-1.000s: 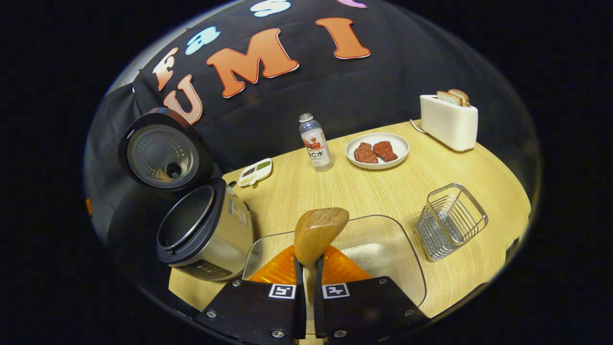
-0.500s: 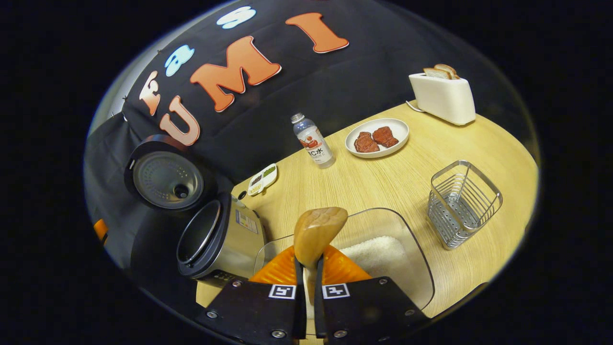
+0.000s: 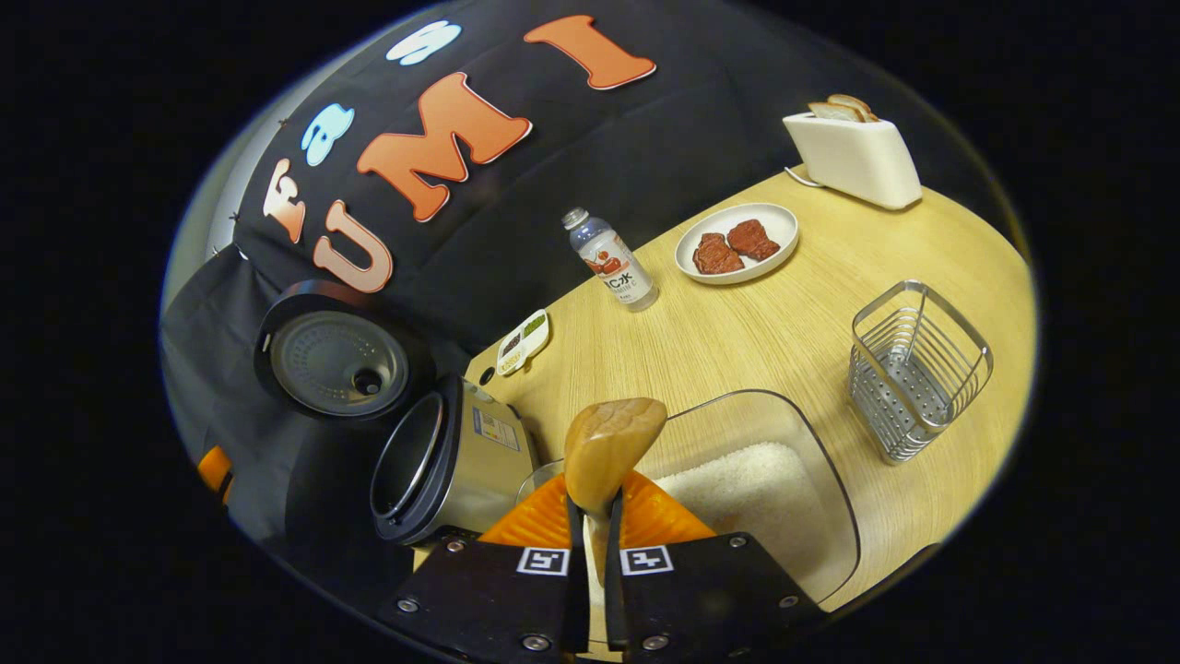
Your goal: Close the left gripper, press the button to open the rice cooker; take a wooden spoon from the chopstick holder with the right hand, scoop a spoonful of rice and pour it into the rice cooker, then put the wooden spoon back into the chopstick holder.
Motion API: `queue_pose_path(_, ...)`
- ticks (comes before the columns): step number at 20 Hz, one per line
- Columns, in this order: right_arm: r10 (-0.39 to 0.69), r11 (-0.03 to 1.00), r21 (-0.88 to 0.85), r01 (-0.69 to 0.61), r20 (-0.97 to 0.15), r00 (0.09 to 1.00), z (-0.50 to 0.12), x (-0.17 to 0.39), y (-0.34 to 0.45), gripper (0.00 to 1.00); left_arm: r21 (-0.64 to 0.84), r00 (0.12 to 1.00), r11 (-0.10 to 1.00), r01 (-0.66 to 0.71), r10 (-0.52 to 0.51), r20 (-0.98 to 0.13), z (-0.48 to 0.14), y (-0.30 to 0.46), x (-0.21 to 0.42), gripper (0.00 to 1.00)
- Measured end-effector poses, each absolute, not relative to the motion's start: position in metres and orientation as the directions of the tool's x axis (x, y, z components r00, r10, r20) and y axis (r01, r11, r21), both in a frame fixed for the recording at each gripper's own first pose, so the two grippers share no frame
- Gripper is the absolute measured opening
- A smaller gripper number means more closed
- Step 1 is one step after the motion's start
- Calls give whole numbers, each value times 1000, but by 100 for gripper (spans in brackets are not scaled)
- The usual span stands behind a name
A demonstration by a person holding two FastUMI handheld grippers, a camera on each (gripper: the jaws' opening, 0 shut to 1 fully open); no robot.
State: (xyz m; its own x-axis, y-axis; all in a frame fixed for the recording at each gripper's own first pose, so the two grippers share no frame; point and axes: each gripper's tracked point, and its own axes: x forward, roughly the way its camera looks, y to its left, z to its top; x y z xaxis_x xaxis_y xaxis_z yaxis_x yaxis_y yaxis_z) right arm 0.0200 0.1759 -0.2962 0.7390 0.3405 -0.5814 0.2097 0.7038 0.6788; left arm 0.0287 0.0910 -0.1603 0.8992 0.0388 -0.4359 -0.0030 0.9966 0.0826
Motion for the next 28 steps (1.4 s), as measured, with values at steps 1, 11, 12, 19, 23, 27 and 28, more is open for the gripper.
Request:
queue_pose_path(1,350,691,691,212,-577,738,-295,20,177,6,82,898,997,-4,40,-437,-160,92,29,92)
queue_pose_path(11,411,495,816,299,-523,747,-306,14,167,6,102,899,993,54,-4,-438,-153,71,32,92)
queue_pose_path(12,412,474,827,302,-511,754,-304,16,164,6,102,899,993,62,-12,-437,-152,69,33,92)
queue_pose_path(19,393,309,891,332,-437,809,-286,15,120,6,90,902,993,76,-30,-430,-149,59,36,92)
queue_pose_path(23,401,141,938,315,-346,848,-261,20,102,6,73,904,996,58,-21,-428,-150,64,35,92)
queue_pose_path(27,414,-9,968,252,-226,882,-221,32,99,6,67,909,997,36,-5,-418,-150,72,33,100)
queue_pose_path(28,420,-31,971,235,-201,885,-212,36,103,5,65,910,997,28,1,-414,-149,76,34,100)
